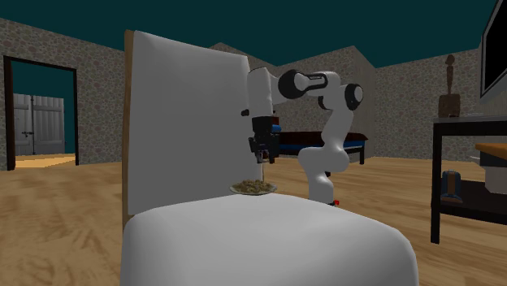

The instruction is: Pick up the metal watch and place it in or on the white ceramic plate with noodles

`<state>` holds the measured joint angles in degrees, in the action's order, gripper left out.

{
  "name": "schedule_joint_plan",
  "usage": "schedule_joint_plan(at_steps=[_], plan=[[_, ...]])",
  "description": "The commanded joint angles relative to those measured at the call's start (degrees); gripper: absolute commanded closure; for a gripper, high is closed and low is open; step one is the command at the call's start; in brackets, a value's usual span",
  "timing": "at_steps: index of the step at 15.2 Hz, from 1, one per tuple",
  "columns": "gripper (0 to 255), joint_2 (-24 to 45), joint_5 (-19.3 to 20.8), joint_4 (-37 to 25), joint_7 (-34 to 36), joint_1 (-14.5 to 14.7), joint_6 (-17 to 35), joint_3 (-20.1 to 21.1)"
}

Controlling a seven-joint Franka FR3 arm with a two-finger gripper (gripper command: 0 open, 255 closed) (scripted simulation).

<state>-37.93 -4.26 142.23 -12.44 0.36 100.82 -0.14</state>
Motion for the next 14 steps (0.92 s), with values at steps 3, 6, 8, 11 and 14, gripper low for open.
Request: schedule_joint_plan(at_steps=[3,6,8,11,14], plan=[[255,2.3,3.1,-1.2,-5.4,-2.4,0.8,-4.5],[255,2.6,3.1,0.9,-5.6,-2.4,3.2,-4.6],[255,2.8,3.1,2.3,-5.6,-2.4,4.8,-4.6],[255,3.3,3.1,4.3,-5.8,-2.5,7.2,-4.7],[255,3.9,3.1,6.2,-5.9,-2.5,9.8,-4.8]])
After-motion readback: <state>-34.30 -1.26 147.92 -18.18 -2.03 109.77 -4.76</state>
